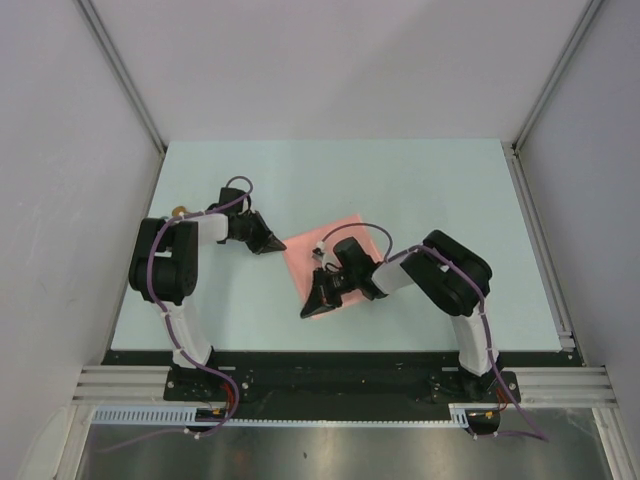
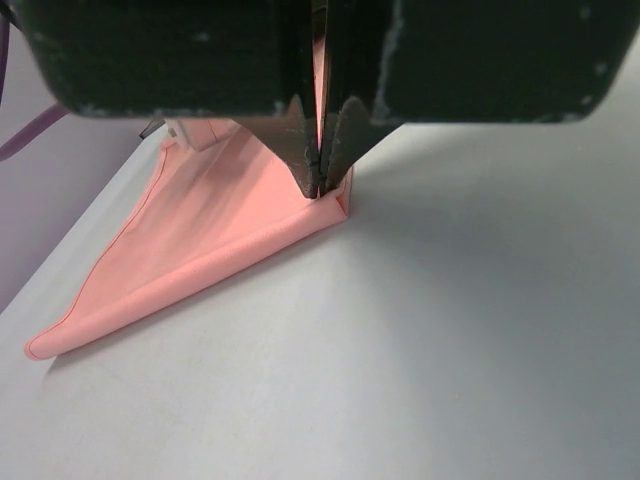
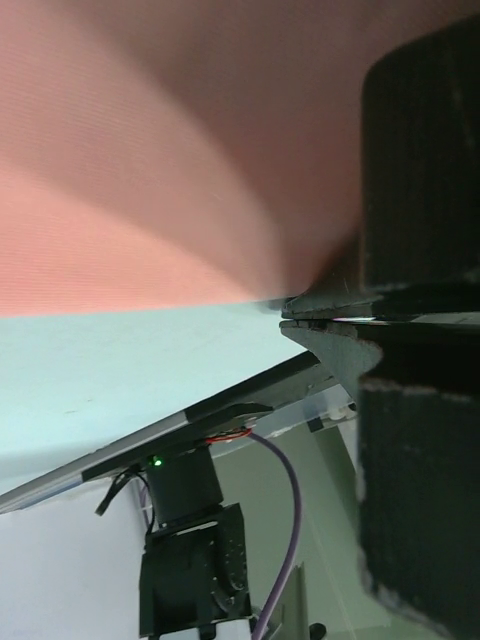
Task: Fold the napkin into a case and place the utensils inside
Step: Smooth out the square-folded napkin at the center of the board, then pick up the top corner of the square-folded napkin from the center of the board.
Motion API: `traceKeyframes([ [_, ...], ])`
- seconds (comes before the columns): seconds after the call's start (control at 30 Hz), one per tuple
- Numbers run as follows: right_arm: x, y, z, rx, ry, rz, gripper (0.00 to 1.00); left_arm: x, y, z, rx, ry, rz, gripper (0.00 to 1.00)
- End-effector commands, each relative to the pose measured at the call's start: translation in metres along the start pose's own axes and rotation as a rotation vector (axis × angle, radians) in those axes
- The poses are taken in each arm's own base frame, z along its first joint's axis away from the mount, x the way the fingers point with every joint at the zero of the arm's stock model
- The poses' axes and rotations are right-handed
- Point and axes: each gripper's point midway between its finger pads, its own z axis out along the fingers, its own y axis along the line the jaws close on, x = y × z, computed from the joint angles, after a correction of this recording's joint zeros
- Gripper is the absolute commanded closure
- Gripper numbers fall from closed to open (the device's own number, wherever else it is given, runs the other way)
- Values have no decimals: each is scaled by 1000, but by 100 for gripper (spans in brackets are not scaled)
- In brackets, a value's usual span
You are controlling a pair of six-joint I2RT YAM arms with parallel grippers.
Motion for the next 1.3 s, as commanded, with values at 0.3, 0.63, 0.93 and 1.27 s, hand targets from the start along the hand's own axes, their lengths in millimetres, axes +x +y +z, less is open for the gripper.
traceKeyframes([
  [0.3,-19,38,-52,243,-105,-203,84,-22,-6,-25,-77,-139,129,91],
  [0.63,-44,-57,-218,812,-427,71,48,30,-84,-71,38,-165,417,65],
  [0.93,-42,-82,-232,816,-455,164,60,98,-79,-46,41,-26,525,79],
  [1.27,-37,-94,-226,819,-438,181,68,102,-85,-52,55,-26,551,78],
])
